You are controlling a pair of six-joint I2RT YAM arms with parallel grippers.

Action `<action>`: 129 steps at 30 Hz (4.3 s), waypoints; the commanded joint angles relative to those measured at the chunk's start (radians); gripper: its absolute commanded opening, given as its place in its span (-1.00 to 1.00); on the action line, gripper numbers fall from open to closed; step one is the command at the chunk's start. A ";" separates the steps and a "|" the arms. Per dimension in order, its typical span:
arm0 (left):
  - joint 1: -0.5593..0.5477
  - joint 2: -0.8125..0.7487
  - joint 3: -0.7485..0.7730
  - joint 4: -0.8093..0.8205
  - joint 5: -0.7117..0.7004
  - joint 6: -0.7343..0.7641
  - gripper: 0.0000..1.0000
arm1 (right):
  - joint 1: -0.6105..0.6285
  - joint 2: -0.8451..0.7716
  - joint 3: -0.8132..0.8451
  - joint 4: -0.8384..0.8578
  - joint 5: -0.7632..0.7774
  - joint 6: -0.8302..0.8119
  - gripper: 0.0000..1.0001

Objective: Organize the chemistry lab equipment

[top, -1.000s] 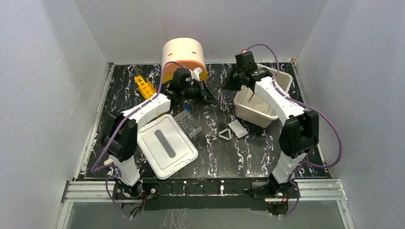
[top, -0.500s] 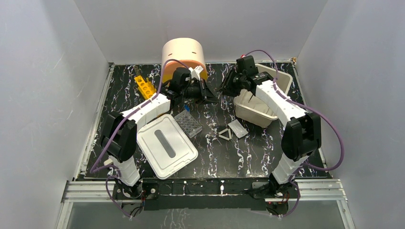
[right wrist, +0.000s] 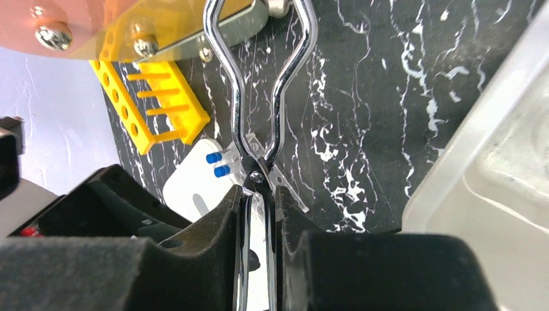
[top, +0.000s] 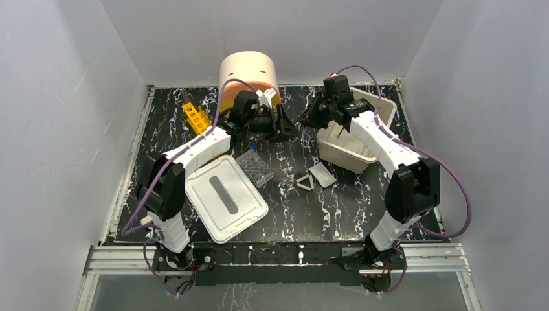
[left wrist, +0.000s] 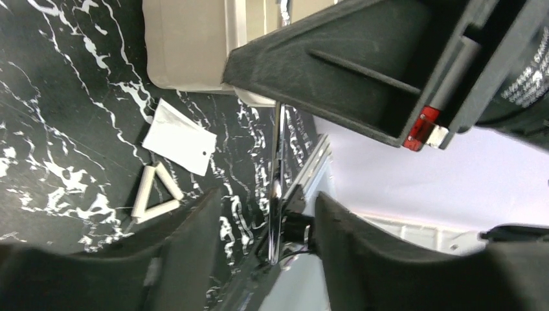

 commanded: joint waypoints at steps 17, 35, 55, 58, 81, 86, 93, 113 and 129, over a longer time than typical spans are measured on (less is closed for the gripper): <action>0.024 -0.162 0.132 -0.339 -0.156 0.326 0.82 | -0.171 -0.257 0.000 -0.161 0.765 -0.359 -1.00; 0.027 -0.176 0.112 -0.400 -0.223 0.350 0.82 | -0.265 -0.003 -0.040 -0.155 0.637 -0.343 -1.00; 0.027 -0.172 0.119 -0.422 -0.256 0.372 0.83 | -0.304 0.124 -0.096 -0.112 0.537 -0.328 -0.93; 0.027 -0.170 0.123 -0.427 -0.258 0.375 0.83 | -0.304 0.139 -0.087 -0.117 0.539 -0.324 -0.92; 0.028 -0.167 0.183 -0.480 -0.316 0.405 0.85 | -0.304 0.008 0.057 -0.204 0.470 -0.356 0.02; 0.033 -0.172 0.196 -0.499 -0.381 0.414 0.85 | -0.300 -0.094 0.098 -0.196 0.335 -0.433 0.13; 0.081 -0.190 0.205 -0.523 -0.496 0.375 0.85 | -0.143 -0.205 0.072 -0.216 0.256 -0.503 0.15; 0.212 -0.402 0.024 -0.591 -0.873 0.193 0.61 | 0.407 -0.134 -0.339 -0.104 0.303 -0.630 -0.04; 0.213 -0.467 -0.038 -0.608 -0.914 0.119 0.56 | 0.402 0.058 -0.378 -0.006 0.313 -0.788 -0.06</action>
